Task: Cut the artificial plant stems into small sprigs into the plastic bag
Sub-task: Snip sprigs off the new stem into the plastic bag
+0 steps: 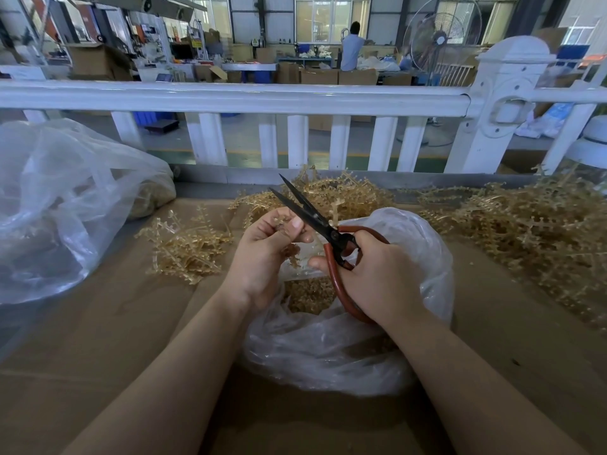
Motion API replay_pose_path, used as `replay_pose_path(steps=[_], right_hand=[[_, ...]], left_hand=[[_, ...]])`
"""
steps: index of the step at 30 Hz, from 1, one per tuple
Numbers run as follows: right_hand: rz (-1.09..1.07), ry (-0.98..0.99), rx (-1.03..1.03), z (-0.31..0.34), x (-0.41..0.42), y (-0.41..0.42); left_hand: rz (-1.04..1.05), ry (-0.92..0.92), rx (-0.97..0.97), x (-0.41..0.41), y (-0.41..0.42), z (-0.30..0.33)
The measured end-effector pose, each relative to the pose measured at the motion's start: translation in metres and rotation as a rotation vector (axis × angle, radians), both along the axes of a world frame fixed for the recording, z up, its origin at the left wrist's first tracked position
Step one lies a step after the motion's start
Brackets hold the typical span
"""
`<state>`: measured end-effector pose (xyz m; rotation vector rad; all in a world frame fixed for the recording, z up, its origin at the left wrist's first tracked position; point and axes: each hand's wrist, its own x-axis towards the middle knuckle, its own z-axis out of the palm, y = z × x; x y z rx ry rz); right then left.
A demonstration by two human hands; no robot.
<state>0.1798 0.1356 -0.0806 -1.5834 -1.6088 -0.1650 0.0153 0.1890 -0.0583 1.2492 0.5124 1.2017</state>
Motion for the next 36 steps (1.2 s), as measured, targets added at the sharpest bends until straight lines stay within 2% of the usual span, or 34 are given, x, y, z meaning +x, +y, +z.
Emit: replay_pose_path(steps=[7,9,12,14,18,21,26,31,36], right_hand=[[-0.075,0.003,-0.019,-0.001,0.001,0.000],[-0.054,0.110,-0.059,-0.002,0.002,0.001],[0.076,0.413,-0.147,0.005,0.002,0.002],[0.146,0.541,-0.212,0.008,0.002,0.003],[0.253,0.654,-0.264,0.008,0.000,0.004],[0.280,0.755,-0.221,0.011,0.000,0.002],[0.313,0.986,-0.114,0.017,0.005,-0.003],[0.329,1.108,-0.062,0.022,0.003,-0.004],[0.371,1.048,-0.068,0.024,0.001,-0.006]], left_hand=[[0.068,-0.079,-0.150,-0.001,0.001,-0.001],[0.071,-0.092,-0.160,-0.002,0.001,-0.001],[0.043,-0.079,-0.130,-0.002,0.001,0.000],[0.022,-0.063,-0.110,-0.001,0.000,0.000],[0.001,-0.066,-0.106,0.000,0.000,0.000],[-0.008,-0.081,-0.197,-0.001,0.001,0.003],[-0.049,0.038,-0.296,-0.003,-0.002,0.005],[-0.151,0.305,-0.208,-0.003,-0.006,0.006],[-0.166,0.305,-0.140,0.000,-0.010,0.004]])
